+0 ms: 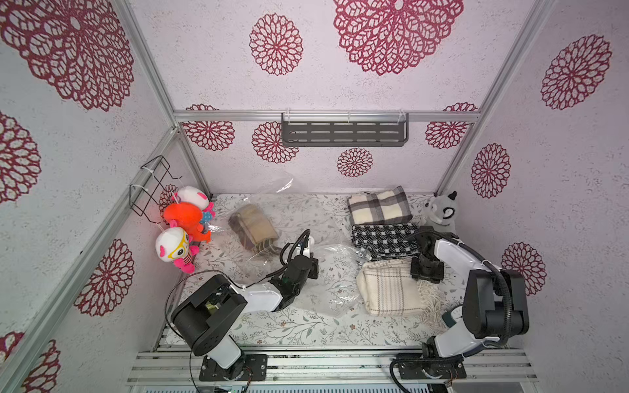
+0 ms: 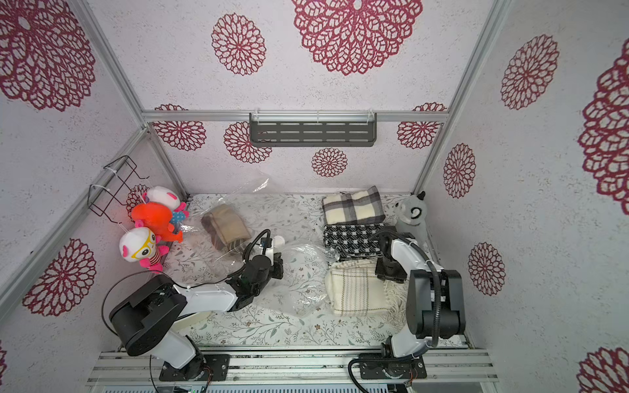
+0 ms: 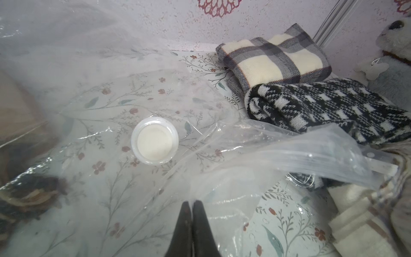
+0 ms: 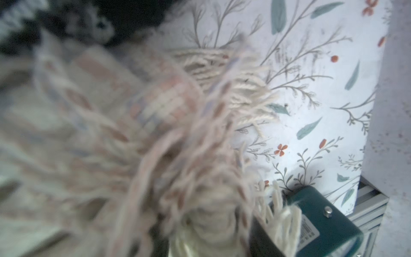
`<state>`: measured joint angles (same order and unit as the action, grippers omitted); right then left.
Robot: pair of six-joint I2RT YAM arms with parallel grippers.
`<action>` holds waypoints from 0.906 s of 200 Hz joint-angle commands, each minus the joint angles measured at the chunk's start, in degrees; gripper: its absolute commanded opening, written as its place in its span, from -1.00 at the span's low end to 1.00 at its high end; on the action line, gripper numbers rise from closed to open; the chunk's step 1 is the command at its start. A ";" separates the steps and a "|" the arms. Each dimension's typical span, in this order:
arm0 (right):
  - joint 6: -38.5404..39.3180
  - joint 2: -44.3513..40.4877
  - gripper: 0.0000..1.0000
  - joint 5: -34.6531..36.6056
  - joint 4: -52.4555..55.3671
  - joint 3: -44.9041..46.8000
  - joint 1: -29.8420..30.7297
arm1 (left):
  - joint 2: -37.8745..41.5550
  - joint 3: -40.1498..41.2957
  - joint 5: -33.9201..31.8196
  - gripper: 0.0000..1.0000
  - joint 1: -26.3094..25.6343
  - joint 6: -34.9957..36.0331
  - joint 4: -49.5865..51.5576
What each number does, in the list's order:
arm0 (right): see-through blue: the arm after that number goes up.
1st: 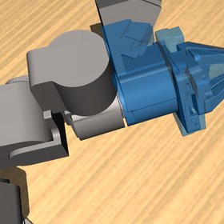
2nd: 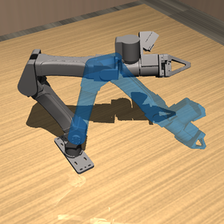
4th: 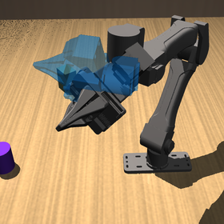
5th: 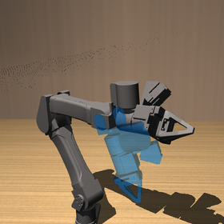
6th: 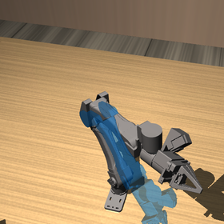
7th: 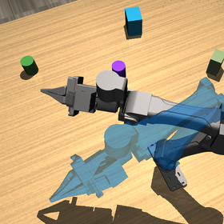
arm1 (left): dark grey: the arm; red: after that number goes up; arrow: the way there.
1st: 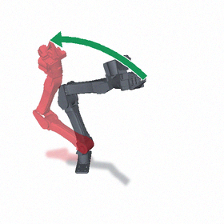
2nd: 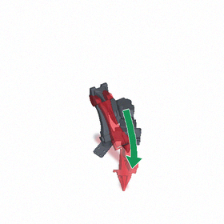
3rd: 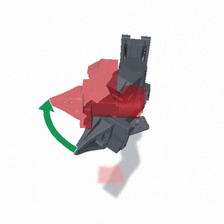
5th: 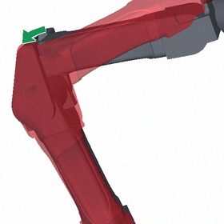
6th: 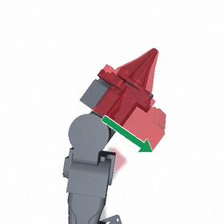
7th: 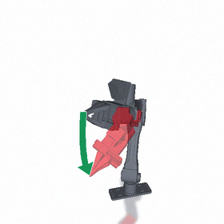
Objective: Take the scarf out of the vacuum bag
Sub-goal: Take out the scarf from the vacuum bag.
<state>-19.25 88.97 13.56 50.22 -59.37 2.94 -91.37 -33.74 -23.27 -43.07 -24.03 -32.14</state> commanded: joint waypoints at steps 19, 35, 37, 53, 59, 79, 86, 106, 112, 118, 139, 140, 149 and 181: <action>-2.18 -9.92 0.35 3.87 1.26 -3.48 3.39 | 2.81 -1.08 -2.64 -1.00 1.99 0.13 3.61; -2.62 -12.08 0.43 7.14 2.15 -4.04 3.33 | 3.64 -2.08 -3.20 -1.00 2.30 0.42 5.31; -2.74 -12.33 0.44 7.61 2.21 -4.07 3.35 | 3.76 -2.29 -3.37 -1.00 2.33 0.48 5.68; -4.14 -14.73 0.45 9.06 2.30 -3.79 3.83 | 3.79 -3.97 -3.25 -1.00 2.33 0.65 7.41; -4.57 -16.12 0.45 7.98 1.42 -3.09 4.56 | 3.75 -4.37 -3.11 -1.00 2.35 0.71 7.57; -5.91 -21.57 0.38 -3.44 -7.24 2.43 9.35 | 3.62 -5.57 -3.61 -1.00 2.30 0.79 8.82; -6.91 -22.90 0.34 -9.48 -11.27 5.15 11.50 | 3.66 -5.85 -4.11 -1.00 2.35 0.87 9.16; -10.32 -23.60 0.23 -18.97 -21.34 11.96 18.04 | 4.43 -7.57 -5.28 -1.00 2.33 1.17 11.65; -10.98 -23.13 0.21 -19.92 -23.44 13.62 19.57 | 4.79 -8.18 -5.53 -1.00 2.50 1.35 12.53; -11.45 -22.46 0.20 -21.07 -25.63 15.15 20.60 | 5.25 -8.84 -5.87 -1.00 2.48 1.58 13.46; -12.87 -19.99 0.16 -27.79 -34.45 21.26 21.40 | 6.84 -10.83 -8.06 -1.00 2.57 2.61 16.14; -12.90 -19.90 0.15 -28.01 -34.86 21.59 21.41 | 6.87 -10.91 -8.13 -1.00 2.61 2.73 16.23; -13.14 -18.64 0.15 -28.29 -36.65 23.34 21.40 | 7.34 -11.86 -8.39 -1.00 2.72 3.28 17.15; -13.28 -16.22 0.14 -24.90 -38.98 27.56 18.98 | 8.67 -15.83 -11.41 -1.00 3.70 5.21 22.32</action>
<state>-30.30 71.92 -9.61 16.38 -35.05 23.62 -84.82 -46.72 -29.47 -41.10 -21.12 -14.11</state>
